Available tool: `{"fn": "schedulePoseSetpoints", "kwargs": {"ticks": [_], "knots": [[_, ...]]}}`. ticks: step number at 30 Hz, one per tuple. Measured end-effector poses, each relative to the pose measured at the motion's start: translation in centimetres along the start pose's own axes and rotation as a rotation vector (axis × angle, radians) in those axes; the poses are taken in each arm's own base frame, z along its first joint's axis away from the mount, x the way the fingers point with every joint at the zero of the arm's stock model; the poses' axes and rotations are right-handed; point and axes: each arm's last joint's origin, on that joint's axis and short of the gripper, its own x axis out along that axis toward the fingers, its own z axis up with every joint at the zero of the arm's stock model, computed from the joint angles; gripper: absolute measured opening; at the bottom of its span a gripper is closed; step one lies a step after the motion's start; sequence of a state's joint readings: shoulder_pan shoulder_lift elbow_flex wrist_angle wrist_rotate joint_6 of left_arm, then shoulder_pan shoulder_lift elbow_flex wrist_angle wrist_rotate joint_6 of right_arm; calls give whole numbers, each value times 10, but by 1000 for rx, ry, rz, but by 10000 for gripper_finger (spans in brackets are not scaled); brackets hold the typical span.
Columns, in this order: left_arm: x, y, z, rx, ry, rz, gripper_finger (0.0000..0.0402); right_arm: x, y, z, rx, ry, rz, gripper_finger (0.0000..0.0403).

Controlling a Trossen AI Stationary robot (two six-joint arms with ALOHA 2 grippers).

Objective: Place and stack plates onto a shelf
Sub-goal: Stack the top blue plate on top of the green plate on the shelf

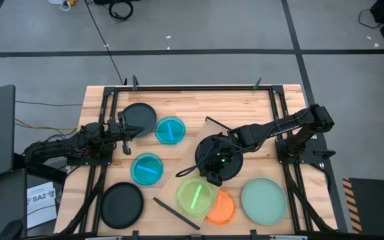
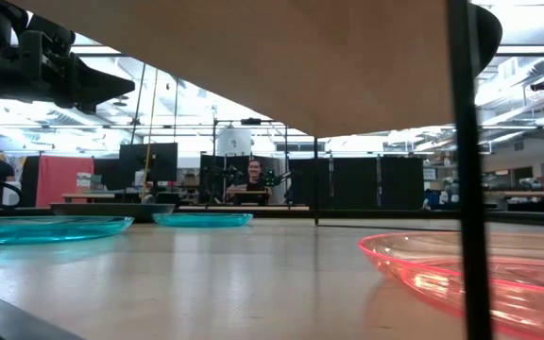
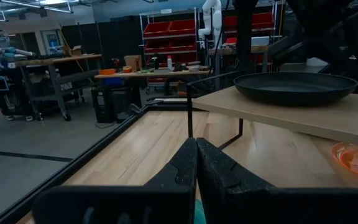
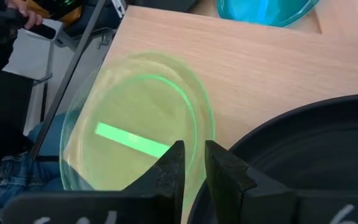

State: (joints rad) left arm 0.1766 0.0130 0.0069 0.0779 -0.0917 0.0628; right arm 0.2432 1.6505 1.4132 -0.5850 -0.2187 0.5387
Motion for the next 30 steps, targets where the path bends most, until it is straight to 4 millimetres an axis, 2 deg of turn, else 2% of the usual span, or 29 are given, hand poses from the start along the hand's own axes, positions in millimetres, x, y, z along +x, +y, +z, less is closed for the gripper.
{"fn": "schedulePoseSetpoints", "kwargs": {"ticks": [16,24,30], "knots": [[0,0,2,-2,-24,2,11,0,0,2,-3,-22,-7,143],[0,0,3,-55,-29,1,12,-1,-1,2,3,8,45,145],[0,1,3,-170,-31,13,41,-15,2,3,-13,5,86,146]]}}
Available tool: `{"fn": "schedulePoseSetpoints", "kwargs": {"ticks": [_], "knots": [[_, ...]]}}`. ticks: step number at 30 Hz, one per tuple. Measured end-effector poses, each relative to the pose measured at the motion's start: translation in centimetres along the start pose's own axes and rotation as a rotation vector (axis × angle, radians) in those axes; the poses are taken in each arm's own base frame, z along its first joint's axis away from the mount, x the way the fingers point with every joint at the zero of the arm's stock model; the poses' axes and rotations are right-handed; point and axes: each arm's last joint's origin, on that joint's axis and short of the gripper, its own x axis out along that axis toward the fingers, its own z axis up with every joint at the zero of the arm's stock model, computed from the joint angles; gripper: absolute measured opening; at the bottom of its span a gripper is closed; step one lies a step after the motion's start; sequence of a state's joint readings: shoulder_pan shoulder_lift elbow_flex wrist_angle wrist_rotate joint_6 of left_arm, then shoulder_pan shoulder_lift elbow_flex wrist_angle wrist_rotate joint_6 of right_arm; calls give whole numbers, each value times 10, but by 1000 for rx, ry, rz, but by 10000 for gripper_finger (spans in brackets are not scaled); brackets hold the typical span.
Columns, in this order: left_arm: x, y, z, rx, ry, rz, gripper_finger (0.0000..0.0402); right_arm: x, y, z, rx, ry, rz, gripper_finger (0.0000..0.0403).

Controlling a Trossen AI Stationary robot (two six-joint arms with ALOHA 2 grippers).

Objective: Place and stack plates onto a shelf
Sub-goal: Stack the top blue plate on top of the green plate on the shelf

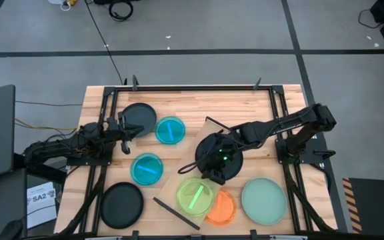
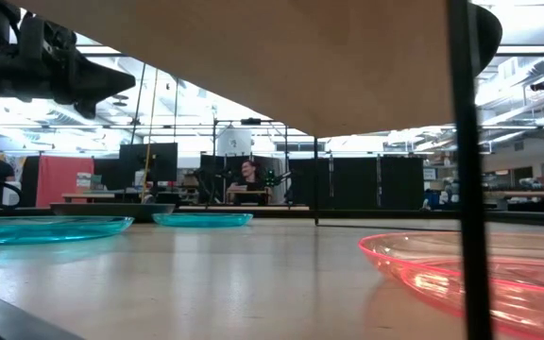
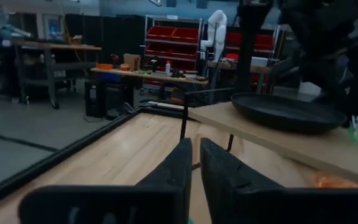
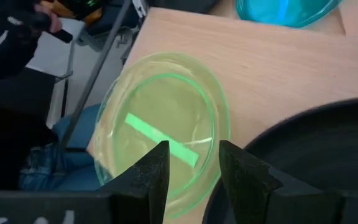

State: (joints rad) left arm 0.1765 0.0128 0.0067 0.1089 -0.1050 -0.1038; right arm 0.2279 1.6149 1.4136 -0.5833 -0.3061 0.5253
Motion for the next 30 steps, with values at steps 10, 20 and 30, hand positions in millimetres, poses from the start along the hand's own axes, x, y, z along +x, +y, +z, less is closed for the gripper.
{"fn": "schedulePoseSetpoints", "kwargs": {"ticks": [10,20,30], "knots": [[0,1,9,-55,-97,40,97,-73,16,-10,-154,-135,-87,146],[0,1,12,-58,-116,58,103,-129,15,-34,-168,-191,-301,145],[17,-4,38,15,-10,78,103,-146,-1,-61,-242,-161,-379,145]]}}
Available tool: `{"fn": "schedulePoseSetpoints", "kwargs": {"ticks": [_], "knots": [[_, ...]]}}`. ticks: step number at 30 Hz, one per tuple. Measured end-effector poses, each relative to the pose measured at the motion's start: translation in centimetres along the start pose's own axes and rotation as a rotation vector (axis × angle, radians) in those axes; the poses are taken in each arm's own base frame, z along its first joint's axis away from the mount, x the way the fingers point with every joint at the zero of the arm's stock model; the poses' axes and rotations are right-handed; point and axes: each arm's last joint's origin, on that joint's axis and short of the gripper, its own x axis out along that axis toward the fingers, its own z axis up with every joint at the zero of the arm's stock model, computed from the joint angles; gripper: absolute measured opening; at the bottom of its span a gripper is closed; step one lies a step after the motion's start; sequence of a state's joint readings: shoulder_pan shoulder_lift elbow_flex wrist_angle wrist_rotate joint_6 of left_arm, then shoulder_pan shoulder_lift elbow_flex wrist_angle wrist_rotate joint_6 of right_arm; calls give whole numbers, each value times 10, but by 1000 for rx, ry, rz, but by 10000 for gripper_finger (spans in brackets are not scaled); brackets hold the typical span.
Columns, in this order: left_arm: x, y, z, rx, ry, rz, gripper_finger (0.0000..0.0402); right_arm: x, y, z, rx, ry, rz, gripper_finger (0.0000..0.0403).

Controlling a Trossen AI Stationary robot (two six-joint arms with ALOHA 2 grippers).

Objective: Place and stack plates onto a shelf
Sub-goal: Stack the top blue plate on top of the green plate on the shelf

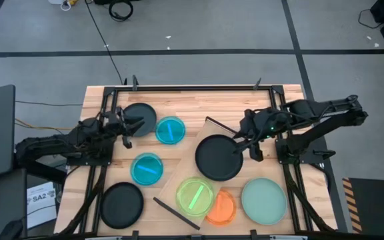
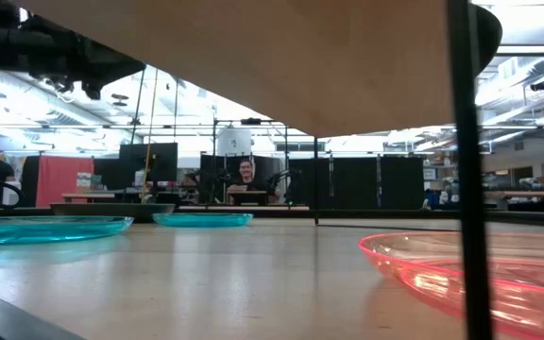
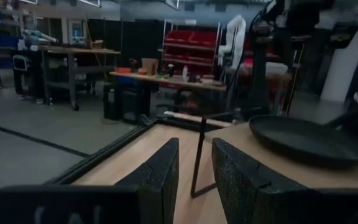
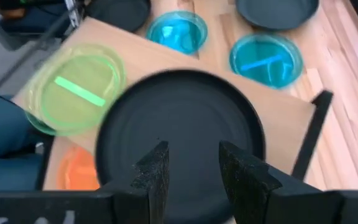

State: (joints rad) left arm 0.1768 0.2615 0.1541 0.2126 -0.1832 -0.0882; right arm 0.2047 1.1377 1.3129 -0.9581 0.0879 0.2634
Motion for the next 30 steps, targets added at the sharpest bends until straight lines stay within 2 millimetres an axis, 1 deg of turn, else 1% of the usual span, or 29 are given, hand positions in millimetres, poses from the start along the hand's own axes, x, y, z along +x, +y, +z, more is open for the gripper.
{"fn": "schedulePoseSetpoints", "kwargs": {"ticks": [3,7,15,19,22,26,30], "knots": [[11,-3,6,34,62,5,103,0,-12,-19,68,16,-30,145],[30,-7,13,61,148,7,103,-4,-26,-42,154,-12,-56,145],[68,-14,14,254,475,-11,103,-21,-39,-72,194,-136,-53,145],[83,-18,5,333,633,-81,103,-23,-43,-88,229,-155,-54,145],[90,-19,-6,377,734,-118,103,-21,-45,-100,275,-161,-49,145],[97,-19,-26,418,843,-140,103,-14,-47,-111,316,-183,-37,145],[103,-18,-43,457,932,-183,103,-6,-47,-115,312,-217,28,145]]}}
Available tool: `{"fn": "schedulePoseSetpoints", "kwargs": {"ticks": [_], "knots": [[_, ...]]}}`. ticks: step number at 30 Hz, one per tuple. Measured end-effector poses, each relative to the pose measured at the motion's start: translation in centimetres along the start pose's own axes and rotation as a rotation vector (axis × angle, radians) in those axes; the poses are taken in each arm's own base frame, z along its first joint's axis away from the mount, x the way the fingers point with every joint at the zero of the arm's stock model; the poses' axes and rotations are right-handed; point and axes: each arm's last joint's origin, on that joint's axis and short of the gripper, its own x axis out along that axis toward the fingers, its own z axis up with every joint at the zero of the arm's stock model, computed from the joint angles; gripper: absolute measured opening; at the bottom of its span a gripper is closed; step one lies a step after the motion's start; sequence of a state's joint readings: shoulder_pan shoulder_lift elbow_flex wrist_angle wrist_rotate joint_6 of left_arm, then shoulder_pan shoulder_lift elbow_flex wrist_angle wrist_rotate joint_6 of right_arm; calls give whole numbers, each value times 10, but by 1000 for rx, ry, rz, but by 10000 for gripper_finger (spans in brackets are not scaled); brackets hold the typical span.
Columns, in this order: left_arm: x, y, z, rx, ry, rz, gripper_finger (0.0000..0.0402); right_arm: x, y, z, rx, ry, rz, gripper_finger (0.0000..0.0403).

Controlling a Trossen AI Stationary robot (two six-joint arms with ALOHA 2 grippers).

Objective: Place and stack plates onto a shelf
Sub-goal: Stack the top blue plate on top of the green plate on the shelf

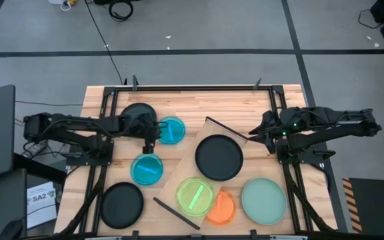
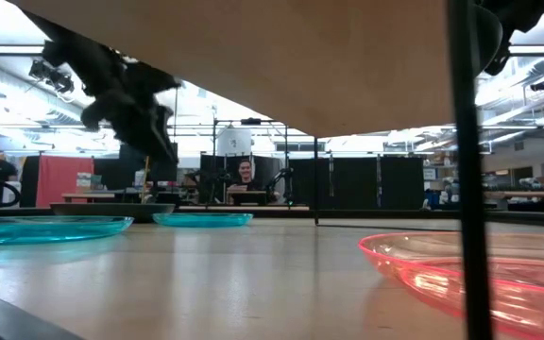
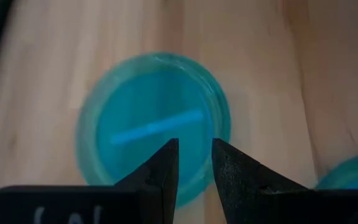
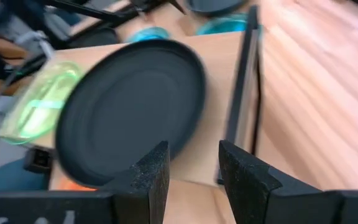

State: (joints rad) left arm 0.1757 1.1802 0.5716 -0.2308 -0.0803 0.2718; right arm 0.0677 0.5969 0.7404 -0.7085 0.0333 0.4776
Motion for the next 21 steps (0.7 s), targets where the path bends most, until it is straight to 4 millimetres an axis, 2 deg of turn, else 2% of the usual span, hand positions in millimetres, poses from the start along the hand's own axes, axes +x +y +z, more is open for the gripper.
{"fn": "schedulePoseSetpoints", "kwargs": {"ticks": [5,12,17,21], "knots": [[19,-5,-7,67,80,-62,103,6,1,-2,0,-10,73,145],[41,-9,-17,130,184,-98,103,9,1,-3,0,-24,81,145],[51,-10,-22,140,236,-67,103,9,1,-3,0,-29,84,145],[55,-10,-20,139,214,-44,103,9,1,-3,0,-29,84,145]]}}
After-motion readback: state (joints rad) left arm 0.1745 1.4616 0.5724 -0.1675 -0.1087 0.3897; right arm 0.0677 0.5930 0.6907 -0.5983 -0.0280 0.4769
